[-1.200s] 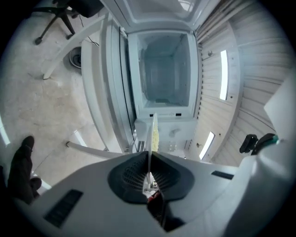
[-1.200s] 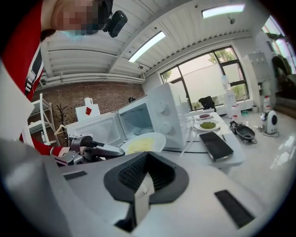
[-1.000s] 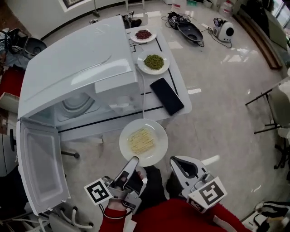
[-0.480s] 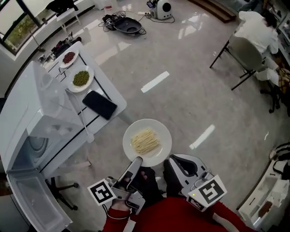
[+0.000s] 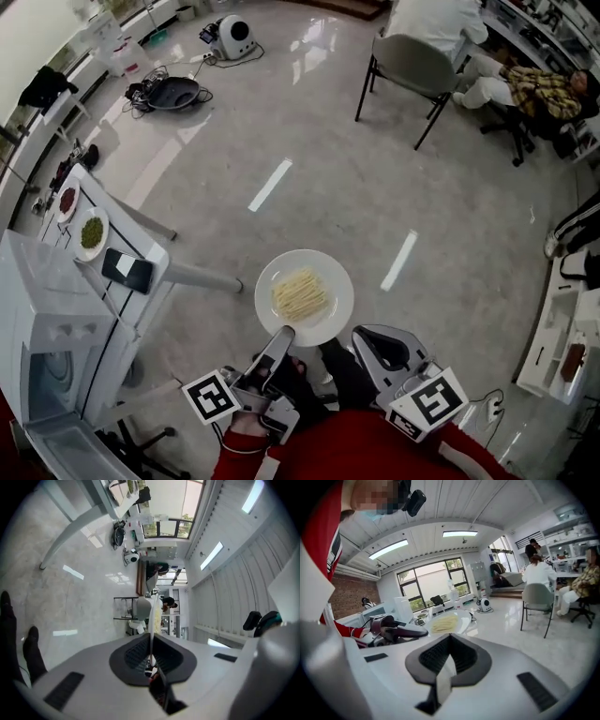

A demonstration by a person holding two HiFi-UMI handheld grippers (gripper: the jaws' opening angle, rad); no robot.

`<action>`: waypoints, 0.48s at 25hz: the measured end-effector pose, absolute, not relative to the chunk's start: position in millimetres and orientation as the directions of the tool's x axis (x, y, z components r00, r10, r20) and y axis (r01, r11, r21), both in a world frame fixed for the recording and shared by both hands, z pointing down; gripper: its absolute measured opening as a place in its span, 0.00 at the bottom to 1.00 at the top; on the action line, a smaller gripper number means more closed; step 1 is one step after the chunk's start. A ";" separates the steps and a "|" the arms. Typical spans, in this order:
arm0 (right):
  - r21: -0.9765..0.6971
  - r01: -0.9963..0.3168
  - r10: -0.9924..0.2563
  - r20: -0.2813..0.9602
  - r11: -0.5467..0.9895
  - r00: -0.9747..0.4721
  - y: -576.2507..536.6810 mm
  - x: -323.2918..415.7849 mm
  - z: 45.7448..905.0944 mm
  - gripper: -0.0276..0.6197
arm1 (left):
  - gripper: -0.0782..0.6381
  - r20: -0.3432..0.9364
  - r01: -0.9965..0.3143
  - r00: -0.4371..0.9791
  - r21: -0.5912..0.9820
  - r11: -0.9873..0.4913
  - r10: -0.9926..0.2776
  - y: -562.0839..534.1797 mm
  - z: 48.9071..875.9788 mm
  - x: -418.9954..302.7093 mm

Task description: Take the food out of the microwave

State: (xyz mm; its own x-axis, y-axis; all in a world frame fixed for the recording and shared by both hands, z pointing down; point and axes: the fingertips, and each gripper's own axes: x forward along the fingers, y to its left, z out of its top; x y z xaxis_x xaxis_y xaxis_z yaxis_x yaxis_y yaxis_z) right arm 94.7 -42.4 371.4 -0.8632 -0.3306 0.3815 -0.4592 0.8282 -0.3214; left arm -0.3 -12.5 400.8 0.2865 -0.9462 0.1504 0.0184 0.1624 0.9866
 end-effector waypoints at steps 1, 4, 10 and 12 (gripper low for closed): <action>-0.320 -0.480 -0.352 0.382 0.817 -0.854 -45.3 105.1 371.9 0.06 | 0.14 0.150 0.017 0.309 0.986 0.163 -0.939 -17.0 401.3 9.4; -0.314 -0.540 -0.413 0.389 0.780 -0.823 -52.0 132.9 375.6 0.06 | 0.14 0.149 0.015 0.369 0.986 0.167 -0.917 -27.5 403.4 34.8; -0.307 -0.652 -0.531 0.395 0.693 -0.750 -60.5 180.4 381.6 0.06 | 0.14 0.154 0.001 0.482 0.984 0.176 -0.862 -40.5 408.5 75.4; -0.309 -0.688 -0.568 0.397 0.657 -0.721 -59.6 193.9 383.6 0.06 | 0.14 0.157 -0.008 0.522 0.984 0.179 -0.839 -43.6 410.0 86.5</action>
State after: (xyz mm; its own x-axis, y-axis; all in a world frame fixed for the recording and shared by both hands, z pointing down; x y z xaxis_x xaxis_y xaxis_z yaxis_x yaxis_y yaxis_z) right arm 193.9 -59.6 383.6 -0.7210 -0.5679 0.3970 -0.6876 0.6572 -0.3085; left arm 86.5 -43.6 410.0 0.5217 -0.8386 0.1568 -0.0081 0.1789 0.9838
